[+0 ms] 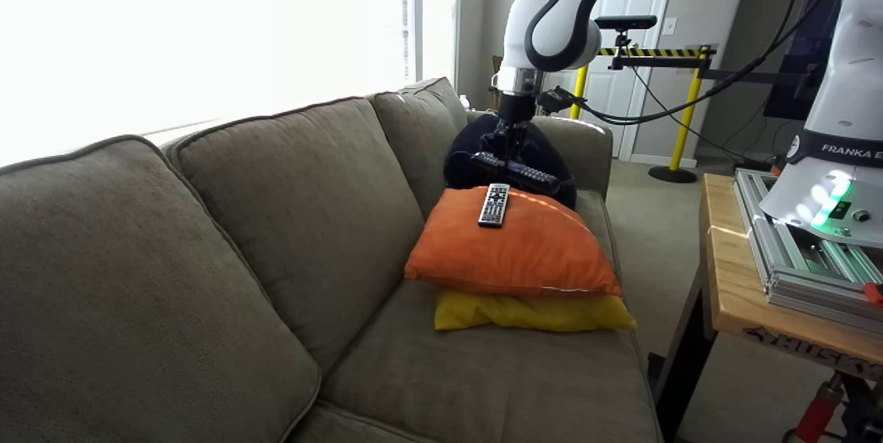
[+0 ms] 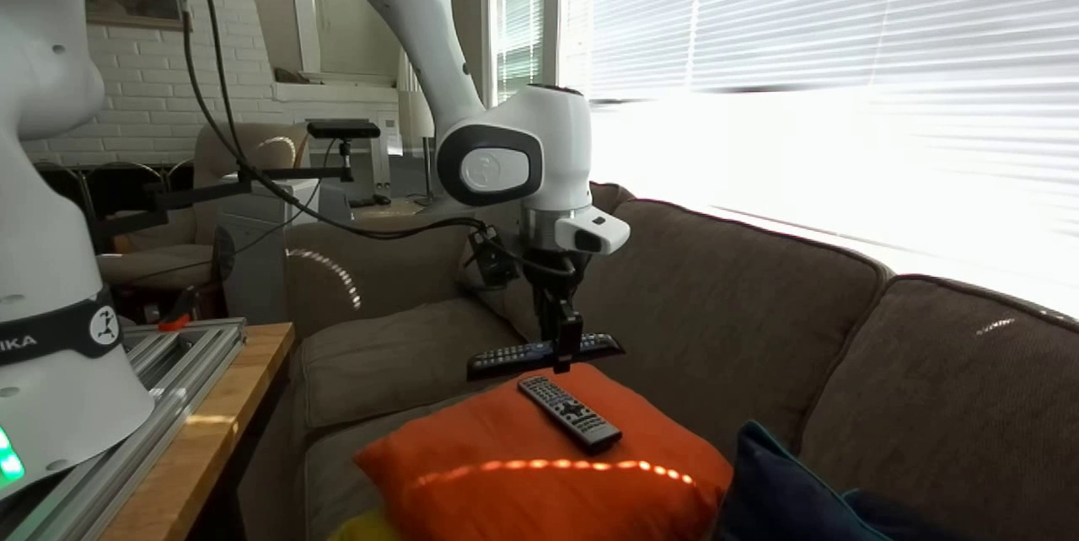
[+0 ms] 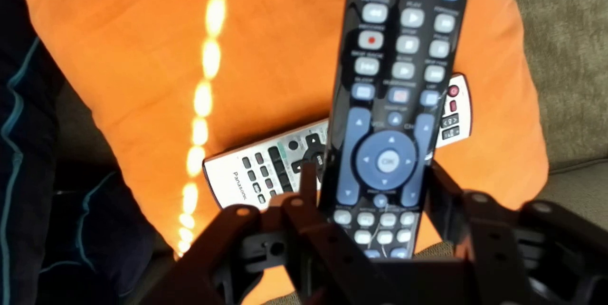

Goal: Put the black remote controller on the grey remote controller

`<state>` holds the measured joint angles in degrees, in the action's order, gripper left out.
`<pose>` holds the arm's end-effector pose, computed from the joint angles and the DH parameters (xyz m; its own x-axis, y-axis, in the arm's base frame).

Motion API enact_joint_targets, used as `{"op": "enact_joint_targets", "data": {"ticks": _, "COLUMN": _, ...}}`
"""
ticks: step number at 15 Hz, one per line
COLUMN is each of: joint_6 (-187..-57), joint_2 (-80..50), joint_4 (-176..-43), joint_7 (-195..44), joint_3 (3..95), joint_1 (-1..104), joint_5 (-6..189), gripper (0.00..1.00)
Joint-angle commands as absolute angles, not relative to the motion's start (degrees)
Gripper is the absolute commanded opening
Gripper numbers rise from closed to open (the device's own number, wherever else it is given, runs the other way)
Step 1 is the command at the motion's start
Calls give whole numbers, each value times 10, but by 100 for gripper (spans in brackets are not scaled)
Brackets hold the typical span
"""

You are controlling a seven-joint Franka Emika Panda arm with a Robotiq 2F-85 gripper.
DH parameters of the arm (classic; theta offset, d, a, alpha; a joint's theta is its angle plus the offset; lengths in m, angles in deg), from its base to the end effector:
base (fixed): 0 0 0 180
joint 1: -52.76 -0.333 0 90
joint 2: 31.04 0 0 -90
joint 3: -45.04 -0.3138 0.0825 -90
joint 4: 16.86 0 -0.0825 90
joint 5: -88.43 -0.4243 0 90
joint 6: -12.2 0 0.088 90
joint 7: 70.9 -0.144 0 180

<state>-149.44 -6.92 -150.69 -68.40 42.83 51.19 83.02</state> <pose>0.5352 0.0339 0.0854 0.9978 0.0155 0.0638 0.0186 -0.9987 -0.0484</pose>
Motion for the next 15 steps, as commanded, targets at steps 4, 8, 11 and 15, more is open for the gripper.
{"op": "enact_joint_targets", "data": {"ticks": 4, "joint_6": -1489, "joint_2": -25, "joint_4": -1455, "joint_7": -616, "joint_3": 416, "joint_1": 526, "joint_5": 877, "gripper": 31}}
{"op": "enact_joint_targets", "data": {"ticks": 8, "joint_6": -1492, "joint_2": 1, "joint_4": -1444, "joint_7": -571, "joint_3": 408, "joint_1": 530, "joint_5": 896, "gripper": 31}}
{"op": "enact_joint_targets", "data": {"ticks": 11, "joint_6": -1491, "joint_2": 16, "joint_4": -1438, "joint_7": -534, "joint_3": 393, "joint_1": 542, "joint_5": 903, "gripper": 31}}
{"op": "enact_joint_targets", "data": {"ticks": 15, "joint_6": -1489, "joint_2": 30, "joint_4": -1426, "joint_7": -508, "joint_3": 393, "joint_1": 545, "joint_5": 919, "gripper": 31}}
